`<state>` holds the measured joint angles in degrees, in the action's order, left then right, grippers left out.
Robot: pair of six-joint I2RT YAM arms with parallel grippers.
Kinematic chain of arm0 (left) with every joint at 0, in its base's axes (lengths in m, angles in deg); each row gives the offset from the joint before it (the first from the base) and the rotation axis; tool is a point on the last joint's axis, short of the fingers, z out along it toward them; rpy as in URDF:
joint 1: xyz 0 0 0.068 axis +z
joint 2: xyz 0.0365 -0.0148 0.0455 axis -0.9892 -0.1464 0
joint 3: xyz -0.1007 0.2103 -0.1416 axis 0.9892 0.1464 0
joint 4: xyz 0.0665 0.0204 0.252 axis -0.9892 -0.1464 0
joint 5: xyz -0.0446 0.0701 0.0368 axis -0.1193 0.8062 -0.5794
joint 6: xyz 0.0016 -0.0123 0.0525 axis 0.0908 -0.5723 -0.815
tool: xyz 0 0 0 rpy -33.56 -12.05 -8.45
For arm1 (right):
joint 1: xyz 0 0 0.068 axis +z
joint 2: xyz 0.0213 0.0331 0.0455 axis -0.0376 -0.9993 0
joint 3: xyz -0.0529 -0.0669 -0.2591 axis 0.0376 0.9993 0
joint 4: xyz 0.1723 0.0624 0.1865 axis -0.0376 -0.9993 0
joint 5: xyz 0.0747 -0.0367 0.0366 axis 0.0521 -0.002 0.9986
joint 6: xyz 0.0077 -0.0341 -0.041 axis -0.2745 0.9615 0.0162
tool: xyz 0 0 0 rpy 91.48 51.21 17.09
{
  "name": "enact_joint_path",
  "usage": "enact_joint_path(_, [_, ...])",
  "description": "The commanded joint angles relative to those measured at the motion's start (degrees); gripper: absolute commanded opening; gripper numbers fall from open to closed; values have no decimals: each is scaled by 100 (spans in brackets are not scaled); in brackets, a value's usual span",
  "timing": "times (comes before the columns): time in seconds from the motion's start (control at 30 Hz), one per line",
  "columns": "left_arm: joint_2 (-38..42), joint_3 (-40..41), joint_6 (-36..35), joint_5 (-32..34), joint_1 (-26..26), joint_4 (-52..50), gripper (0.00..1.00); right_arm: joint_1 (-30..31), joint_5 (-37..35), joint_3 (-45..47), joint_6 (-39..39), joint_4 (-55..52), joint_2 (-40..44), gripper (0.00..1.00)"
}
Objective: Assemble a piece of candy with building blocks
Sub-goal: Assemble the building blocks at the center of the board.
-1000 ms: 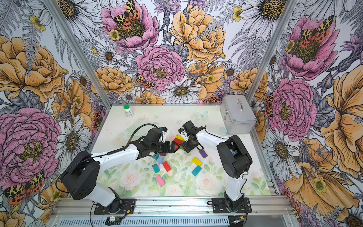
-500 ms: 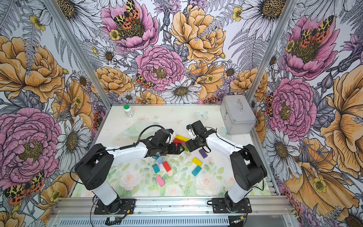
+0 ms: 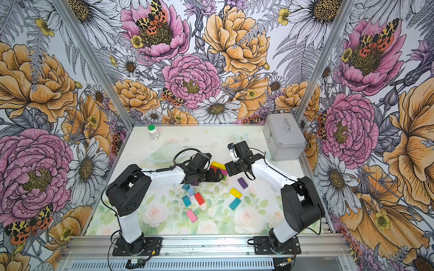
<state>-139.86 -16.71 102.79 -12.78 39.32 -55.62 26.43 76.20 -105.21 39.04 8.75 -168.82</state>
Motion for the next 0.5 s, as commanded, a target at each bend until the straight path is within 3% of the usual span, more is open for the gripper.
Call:
enact_joint_path(0.0, [-177,-110,96,30,-2,58,99,-53,-12,69,-51,131,113,88])
enact_joint_path(0.33, [-228,-148,100,-20,10,69,99,-104,25,114,-39,144,110,88])
enact_joint_path(0.47, [95,40,36,-28,90,-35,99,-116,-28,168,-51,144,229,88])
